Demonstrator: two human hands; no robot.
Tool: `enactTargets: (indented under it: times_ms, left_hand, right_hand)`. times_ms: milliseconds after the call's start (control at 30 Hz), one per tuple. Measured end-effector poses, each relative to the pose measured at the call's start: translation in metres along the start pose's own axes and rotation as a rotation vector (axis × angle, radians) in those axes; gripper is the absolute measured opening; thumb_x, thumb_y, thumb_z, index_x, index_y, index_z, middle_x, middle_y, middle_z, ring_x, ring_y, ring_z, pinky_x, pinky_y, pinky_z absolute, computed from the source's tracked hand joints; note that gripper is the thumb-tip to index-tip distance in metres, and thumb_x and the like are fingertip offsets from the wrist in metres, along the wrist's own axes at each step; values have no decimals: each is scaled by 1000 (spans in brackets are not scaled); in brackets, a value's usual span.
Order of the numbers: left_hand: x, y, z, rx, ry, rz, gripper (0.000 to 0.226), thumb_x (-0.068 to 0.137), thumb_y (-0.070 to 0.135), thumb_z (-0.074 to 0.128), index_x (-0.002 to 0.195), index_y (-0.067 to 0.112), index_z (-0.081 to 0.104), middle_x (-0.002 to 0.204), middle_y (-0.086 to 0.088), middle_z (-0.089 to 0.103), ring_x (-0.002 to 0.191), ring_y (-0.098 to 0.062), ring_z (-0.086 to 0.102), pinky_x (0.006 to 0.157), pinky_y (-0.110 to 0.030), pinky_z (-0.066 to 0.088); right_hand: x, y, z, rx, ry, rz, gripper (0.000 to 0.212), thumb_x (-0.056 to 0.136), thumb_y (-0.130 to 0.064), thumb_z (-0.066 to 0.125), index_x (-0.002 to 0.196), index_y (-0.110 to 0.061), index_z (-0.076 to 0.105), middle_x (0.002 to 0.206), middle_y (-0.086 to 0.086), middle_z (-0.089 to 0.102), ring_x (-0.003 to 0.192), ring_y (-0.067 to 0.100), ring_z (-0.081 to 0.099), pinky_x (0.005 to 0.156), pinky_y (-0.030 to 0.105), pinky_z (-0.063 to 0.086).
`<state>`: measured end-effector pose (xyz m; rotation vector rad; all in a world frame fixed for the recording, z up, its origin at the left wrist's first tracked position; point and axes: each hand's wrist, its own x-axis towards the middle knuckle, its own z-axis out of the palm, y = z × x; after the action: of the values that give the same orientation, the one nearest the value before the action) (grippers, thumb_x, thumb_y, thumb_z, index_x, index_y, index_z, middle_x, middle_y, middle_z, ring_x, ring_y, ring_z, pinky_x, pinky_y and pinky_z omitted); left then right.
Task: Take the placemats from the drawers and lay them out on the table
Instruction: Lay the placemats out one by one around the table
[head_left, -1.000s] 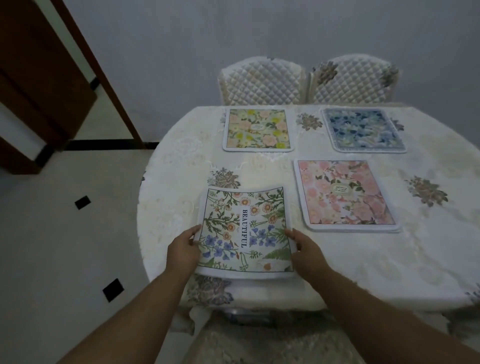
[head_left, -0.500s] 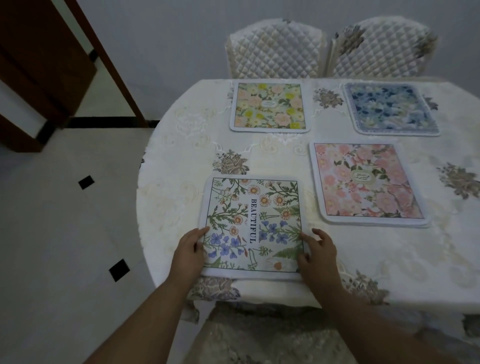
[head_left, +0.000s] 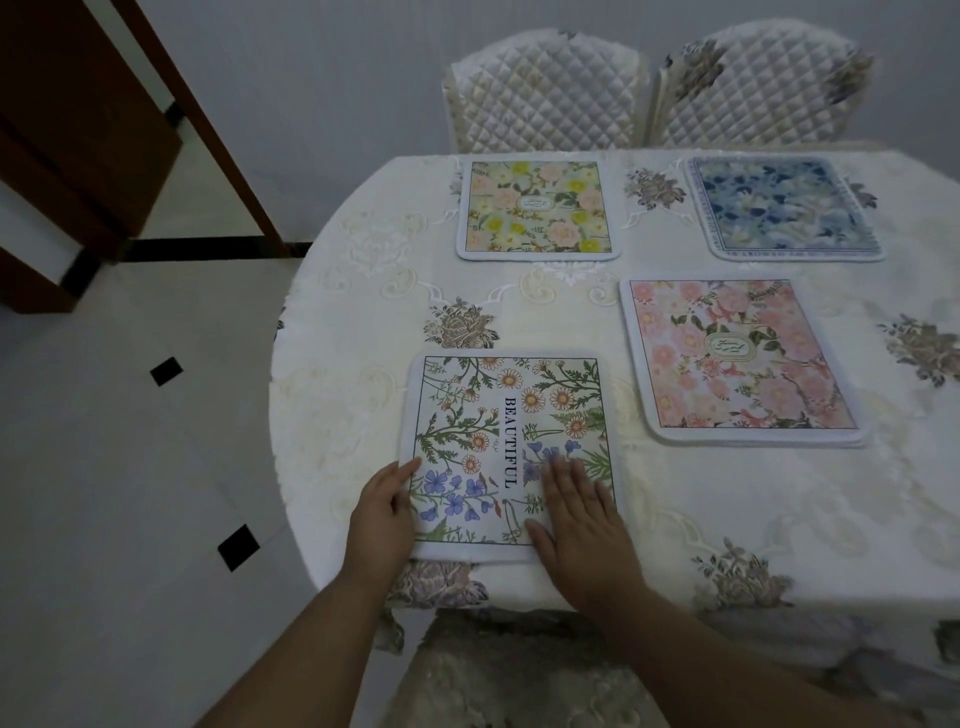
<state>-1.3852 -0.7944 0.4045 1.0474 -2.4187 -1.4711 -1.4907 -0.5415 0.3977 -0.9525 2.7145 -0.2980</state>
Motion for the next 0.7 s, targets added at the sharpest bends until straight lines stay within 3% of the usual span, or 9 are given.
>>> enactTargets:
  times_ms: [200, 300, 400, 500, 567, 633, 700]
  left_hand:
    - [-2, 8, -2, 9, 27, 48, 43, 105, 6, 43, 135, 31, 61, 143, 1, 54, 132, -15, 50, 114, -40, 44]
    - [-10, 20, 3, 133, 88, 48, 55, 99, 0, 52, 147, 27, 49, 154, -4, 40, 137, -14, 37, 116, -30, 38]
    - [-16, 35, 18, 513, 158, 88, 85, 81, 8, 73, 154, 33, 38, 166, 1, 22, 151, -27, 21, 117, -52, 34]
    - [-14, 55, 52, 619, -39, 376, 76, 93, 23, 56, 160, 33, 22, 169, 4, 13, 157, -22, 2, 123, -52, 23]
    - [-14, 62, 76, 740, -208, 404, 62, 106, 40, 28, 161, 39, -2, 169, 8, -11, 154, -16, -21, 127, -47, 4]
    - [-15, 61, 86, 823, -240, 409, 58, 107, 51, 11, 158, 40, -13, 166, 10, -24, 150, -15, -32, 125, -47, -6]
    - [-14, 53, 82, 875, -206, 418, 58, 106, 56, 8, 157, 41, -15, 166, 11, -23, 150, -14, -32, 124, -48, -8]
  right_hand:
    - [-17, 55, -14, -1, 13, 65, 66, 104, -54, 10, 159, -24, -10, 166, -6, -16, 153, 12, -16, 123, 34, 1]
    - [-18, 61, -15, -9, 16, 42, 64, 105, -51, 11, 159, -24, -11, 166, -8, -16, 153, 10, -16, 123, 33, -2]
    - [-17, 60, -12, -23, 27, 53, 64, 105, -49, 14, 159, -24, -10, 167, -6, -14, 152, 9, -17, 123, 33, -1]
    - [-17, 63, -10, -29, 44, 48, 65, 105, -48, 18, 160, -22, -4, 168, -4, -7, 154, 11, -11, 123, 35, 4]
    - [-16, 63, -8, -40, 43, 50, 65, 105, -48, 19, 160, -22, -4, 168, -4, -7, 153, 11, -12, 123, 35, 3]
    - [-16, 64, -7, -36, 54, 49, 65, 105, -47, 20, 160, -22, -2, 168, -4, -5, 154, 11, -10, 124, 36, 4]
    - [-16, 65, -7, -36, 52, 50, 65, 105, -48, 18, 160, -21, -1, 168, -4, -5, 154, 11, -9, 123, 36, 4]
